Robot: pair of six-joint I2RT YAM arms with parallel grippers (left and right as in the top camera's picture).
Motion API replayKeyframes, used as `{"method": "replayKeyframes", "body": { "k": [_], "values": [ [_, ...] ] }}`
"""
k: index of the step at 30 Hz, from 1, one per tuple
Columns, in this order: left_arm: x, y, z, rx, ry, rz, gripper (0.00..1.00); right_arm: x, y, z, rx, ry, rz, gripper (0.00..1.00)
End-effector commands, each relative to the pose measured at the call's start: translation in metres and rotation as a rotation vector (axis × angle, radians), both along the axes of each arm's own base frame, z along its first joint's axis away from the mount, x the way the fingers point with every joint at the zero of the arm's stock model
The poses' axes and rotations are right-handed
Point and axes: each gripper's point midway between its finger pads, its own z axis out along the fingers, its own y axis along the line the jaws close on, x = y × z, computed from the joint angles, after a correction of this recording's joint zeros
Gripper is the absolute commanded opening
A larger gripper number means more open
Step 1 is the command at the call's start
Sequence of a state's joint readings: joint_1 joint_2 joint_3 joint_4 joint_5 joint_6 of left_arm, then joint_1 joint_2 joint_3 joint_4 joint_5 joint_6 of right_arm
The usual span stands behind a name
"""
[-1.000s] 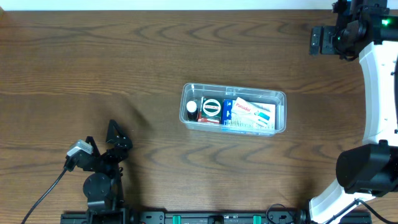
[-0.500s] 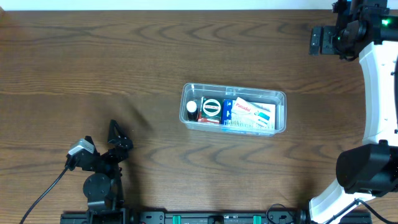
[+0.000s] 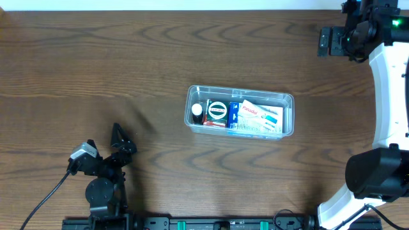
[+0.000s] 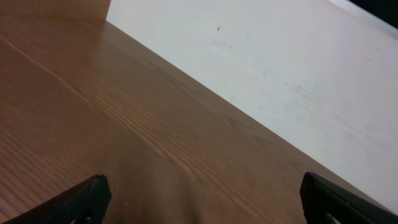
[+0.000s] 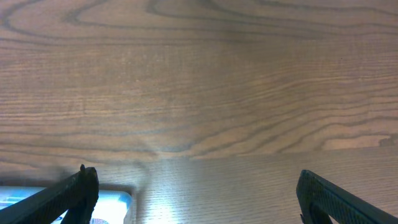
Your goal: Pack container
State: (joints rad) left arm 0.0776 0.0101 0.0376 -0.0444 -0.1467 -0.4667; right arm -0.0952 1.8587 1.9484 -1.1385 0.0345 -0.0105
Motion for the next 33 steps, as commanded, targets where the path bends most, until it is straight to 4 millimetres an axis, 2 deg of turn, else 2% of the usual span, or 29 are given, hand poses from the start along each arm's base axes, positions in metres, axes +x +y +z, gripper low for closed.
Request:
{"method": "replayKeyframes", "body": {
  "k": [1, 3, 6, 9, 13, 16, 20, 22, 25, 29, 30, 33],
  "values": [
    [-0.001, 0.004, -0.018, 0.019, 0.047, 0.019, 0.98, 0.002, -0.002, 0.003, 0.001, -0.012, -0.012, 0.99],
    [-0.001, 0.004, -0.018, 0.019, 0.047, 0.019, 0.98, 0.002, -0.002, 0.003, 0.001, -0.011, -0.012, 0.99],
    [-0.001, 0.004, -0.018, 0.019, 0.047, 0.019, 0.98, 0.0, 0.0, 0.013, -0.001, -0.034, -0.009, 0.99],
    [-0.001, 0.004, -0.018, 0.019, 0.047, 0.019, 0.98, -0.008, 0.009, 0.034, -0.004, -0.079, 0.011, 0.99],
    [-0.001, 0.004, -0.018, 0.019, 0.047, 0.019, 0.98, -0.024, 0.035, 0.073, -0.007, -0.173, 0.066, 0.99],
    [-0.001, 0.004, -0.018, 0.019, 0.047, 0.019, 0.98, -0.048, 0.059, 0.1, -0.003, -0.238, 0.125, 0.99],
    [-0.001, 0.004, -0.018, 0.019, 0.047, 0.019, 0.98, -0.094, 0.083, 0.116, 0.006, -0.29, 0.196, 0.99],
    [-0.001, 0.004, -0.018, 0.019, 0.047, 0.019, 0.98, -0.121, 0.089, 0.111, 0.007, -0.294, 0.227, 0.99],
    [-0.001, 0.004, -0.018, 0.019, 0.047, 0.019, 0.98, -0.157, 0.083, 0.093, -0.016, -0.281, 0.238, 0.99],
    [-0.001, 0.004, -0.018, 0.019, 0.047, 0.019, 0.98, -0.206, 0.068, 0.055, -0.011, -0.231, 0.203, 0.99],
    [-0.001, 0.004, -0.018, 0.019, 0.047, 0.019, 0.98, -0.215, 0.063, 0.049, -0.01, -0.249, 0.186, 0.99],
    [-0.001, 0.004, -0.018, 0.019, 0.047, 0.019, 0.98, -0.215, 0.054, 0.049, -0.018, -0.394, 0.146, 0.99]
  ]
}}
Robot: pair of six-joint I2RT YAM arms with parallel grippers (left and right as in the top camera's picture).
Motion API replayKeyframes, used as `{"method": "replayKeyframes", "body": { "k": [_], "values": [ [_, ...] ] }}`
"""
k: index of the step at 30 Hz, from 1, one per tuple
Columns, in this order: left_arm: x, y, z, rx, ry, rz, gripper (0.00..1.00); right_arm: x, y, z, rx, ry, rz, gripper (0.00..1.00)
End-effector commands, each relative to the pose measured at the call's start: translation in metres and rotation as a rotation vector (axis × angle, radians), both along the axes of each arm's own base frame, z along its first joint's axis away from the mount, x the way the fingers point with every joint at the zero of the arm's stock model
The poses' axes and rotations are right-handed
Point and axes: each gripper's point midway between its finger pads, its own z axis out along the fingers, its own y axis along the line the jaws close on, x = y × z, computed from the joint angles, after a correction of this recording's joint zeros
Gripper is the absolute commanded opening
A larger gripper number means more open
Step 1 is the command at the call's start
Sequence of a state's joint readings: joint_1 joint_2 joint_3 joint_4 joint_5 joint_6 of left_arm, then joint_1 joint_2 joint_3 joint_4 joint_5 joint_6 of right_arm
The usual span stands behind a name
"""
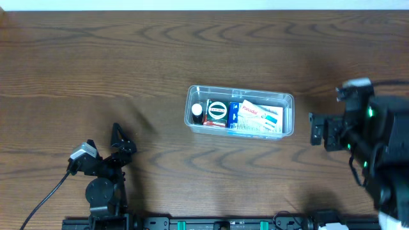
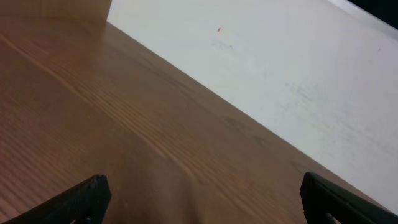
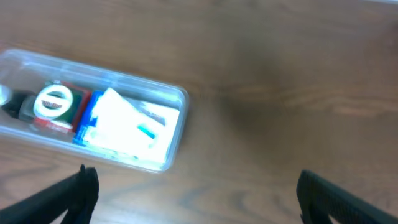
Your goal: Pack container
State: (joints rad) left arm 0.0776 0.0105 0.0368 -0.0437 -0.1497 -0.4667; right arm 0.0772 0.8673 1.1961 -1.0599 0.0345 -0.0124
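Note:
A clear plastic container [image 1: 289, 119] lies at the table's middle. Inside it are a small white-capped bottle [image 1: 196, 110], a red and black box with a round roll on top [image 1: 216, 112] and a blue-and-white Panadol box [image 1: 257, 114]. My right gripper [image 1: 317, 130] hovers just right of the container, open and holding nothing. In the right wrist view the container [image 3: 176, 127] sits upper left, beyond the wide-spread right gripper [image 3: 199, 199]. My left gripper [image 1: 121, 142] rests open at the front left, far from the container; its wrist view shows the left gripper [image 2: 202, 202] over bare wood.
The wooden table [image 1: 128, 64] stretches around the container. A pale wall [image 2: 298, 62] borders the table in the left wrist view. The left arm's base and cable [image 1: 96, 191] sit at the front left edge.
My right arm has moved from the far right back corner to just right of the container, and its wrist view now shows the container. The left arm and the container's contents have not moved.

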Motion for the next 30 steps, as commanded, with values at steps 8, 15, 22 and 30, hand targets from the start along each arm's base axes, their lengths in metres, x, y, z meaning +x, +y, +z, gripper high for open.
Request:
{"method": "replayKeyframes", "body": {
  "k": [8, 15, 22, 30],
  "values": [
    [0.0, 0.003, -0.018, 0.019, 0.046, 0.016, 0.98, 0.008, 0.007, 0.001, 0.07, -0.565, 0.06, 0.99],
    [0.0, 0.003, -0.018, 0.018, 0.046, 0.016, 0.98, -0.002, 0.02, -0.053, 0.148, -0.659, 0.112, 0.99],
    [0.0, 0.003, -0.018, 0.018, 0.046, 0.016, 0.98, -0.002, 0.019, -0.096, 0.178, -0.687, 0.09, 0.99],
    [0.0, 0.003, -0.018, 0.019, 0.046, 0.016, 0.98, 0.0, 0.013, -0.121, 0.162, -0.664, 0.05, 0.99]
  ]
}}
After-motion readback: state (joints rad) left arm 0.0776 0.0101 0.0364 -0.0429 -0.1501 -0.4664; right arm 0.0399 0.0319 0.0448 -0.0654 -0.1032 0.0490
